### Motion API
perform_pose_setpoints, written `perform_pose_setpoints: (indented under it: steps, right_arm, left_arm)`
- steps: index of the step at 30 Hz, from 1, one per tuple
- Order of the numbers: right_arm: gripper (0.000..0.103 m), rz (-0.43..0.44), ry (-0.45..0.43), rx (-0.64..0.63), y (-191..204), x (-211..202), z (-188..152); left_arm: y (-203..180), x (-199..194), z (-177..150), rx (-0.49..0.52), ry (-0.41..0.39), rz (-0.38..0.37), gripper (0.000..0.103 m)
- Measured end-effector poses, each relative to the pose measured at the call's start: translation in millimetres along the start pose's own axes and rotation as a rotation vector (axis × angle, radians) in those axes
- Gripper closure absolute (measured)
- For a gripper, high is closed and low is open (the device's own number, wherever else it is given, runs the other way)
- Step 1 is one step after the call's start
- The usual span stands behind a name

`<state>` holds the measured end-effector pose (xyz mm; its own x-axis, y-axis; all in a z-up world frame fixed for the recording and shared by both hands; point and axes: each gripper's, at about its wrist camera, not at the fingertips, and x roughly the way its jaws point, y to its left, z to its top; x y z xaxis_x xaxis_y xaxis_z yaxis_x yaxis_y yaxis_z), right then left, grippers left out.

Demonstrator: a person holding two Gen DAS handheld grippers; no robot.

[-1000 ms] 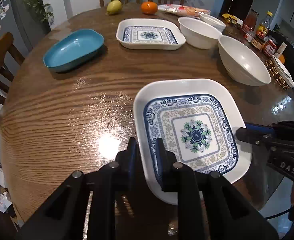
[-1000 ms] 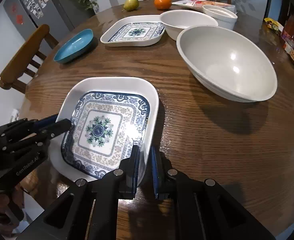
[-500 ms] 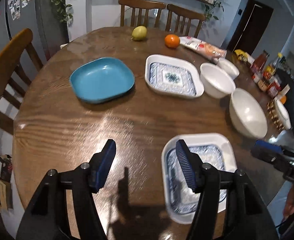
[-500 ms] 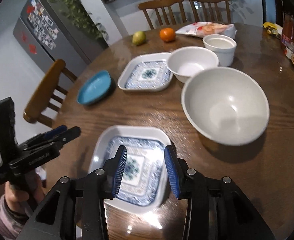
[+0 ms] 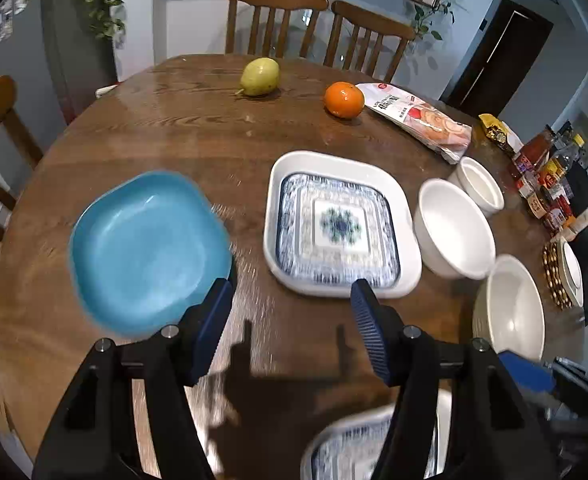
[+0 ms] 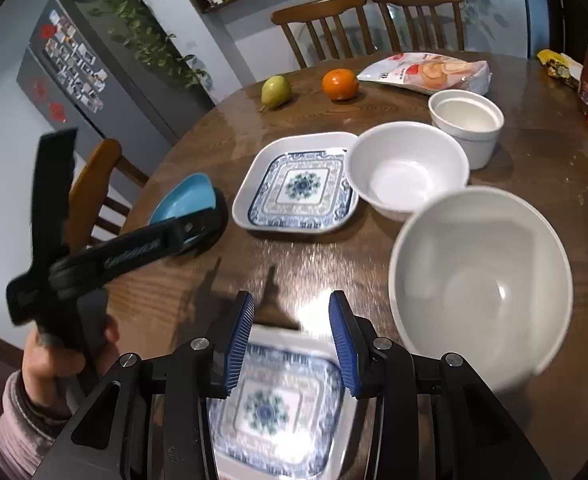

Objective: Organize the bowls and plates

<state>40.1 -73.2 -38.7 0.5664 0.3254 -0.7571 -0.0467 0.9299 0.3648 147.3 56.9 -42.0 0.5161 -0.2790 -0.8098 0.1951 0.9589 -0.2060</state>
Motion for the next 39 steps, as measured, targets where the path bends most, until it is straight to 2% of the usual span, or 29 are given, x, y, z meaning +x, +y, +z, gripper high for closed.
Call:
perform_pose_setpoints:
  steps: [3,6,10,12,14,21,23,27,32,39]
  right_arm:
    - [0.063,-0.013,0.0,0.009,0,13,19]
    - [0.063,-0.032,0.008,0.019,-2,24,30]
    - [0.063,-0.044,0.024,0.029,-6,33,36]
    - [0.063,-0.051,0.034,0.026,-6,37,36]
    - [0.063,-0.059,0.043,0.029,-7,40,37]
    - [0.063,-0.077,0.055,0.042,-12,49,43]
    - [0.063,-0.078,0.062,0.041,-12,53,47]
    - [0.063,-0.095,0.076,0.032,-9,62,51]
    - [0.063,-0.111,0.102,0.026,-6,77,55]
    - [0.063,-0.199,0.144,-0.032,6,111,66]
  left_arm:
    - [1,17,18,0.02,0.014,0.026,0.044]
    - [1,42,34,0.043,0.06,0.064,0.047]
    - [3,70,43,0.072,0.117,0.1,0.059]
    - [4,78,46,0.084,0.14,0.095,0.067]
    - [5,85,47,0.095,0.165,0.097,0.079]
    - [12,79,43,0.136,0.186,0.091,0.094]
    - [14,74,37,0.157,0.197,0.077,0.095]
    - [23,63,25,0.204,0.188,0.104,0.094]
    - [38,53,16,0.212,0.225,0.065,0.095]
    - [51,46,9,0.173,0.234,0.04,0.095]
